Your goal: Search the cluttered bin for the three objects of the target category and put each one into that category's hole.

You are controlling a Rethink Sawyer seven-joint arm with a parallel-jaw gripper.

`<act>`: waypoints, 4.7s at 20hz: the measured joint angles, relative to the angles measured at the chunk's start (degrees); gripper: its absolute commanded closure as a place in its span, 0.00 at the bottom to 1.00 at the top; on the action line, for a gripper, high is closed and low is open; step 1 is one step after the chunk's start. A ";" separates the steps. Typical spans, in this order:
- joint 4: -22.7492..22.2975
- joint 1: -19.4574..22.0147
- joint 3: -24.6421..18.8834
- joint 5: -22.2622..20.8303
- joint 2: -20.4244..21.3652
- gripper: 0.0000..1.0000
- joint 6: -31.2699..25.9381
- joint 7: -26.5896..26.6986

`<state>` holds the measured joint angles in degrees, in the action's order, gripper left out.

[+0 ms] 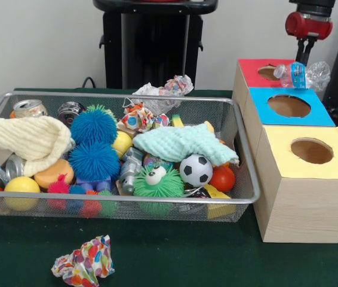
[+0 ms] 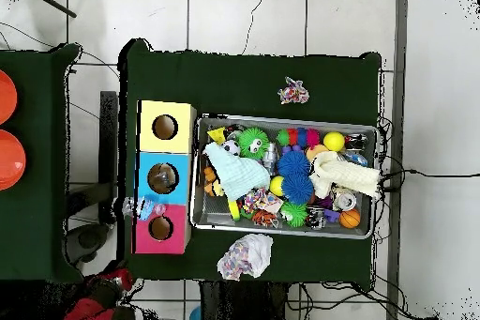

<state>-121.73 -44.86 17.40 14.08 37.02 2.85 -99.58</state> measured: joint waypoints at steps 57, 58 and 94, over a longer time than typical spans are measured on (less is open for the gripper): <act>-8.16 -0.33 -2.91 4.80 6.50 0.00 3.71 -0.84; -8.16 -0.53 -2.71 4.96 6.52 0.00 3.44 -0.84; -7.35 -4.82 2.20 6.28 6.51 1.00 -1.12 -0.84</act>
<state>-129.08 -49.68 19.60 20.36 43.53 1.73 -100.42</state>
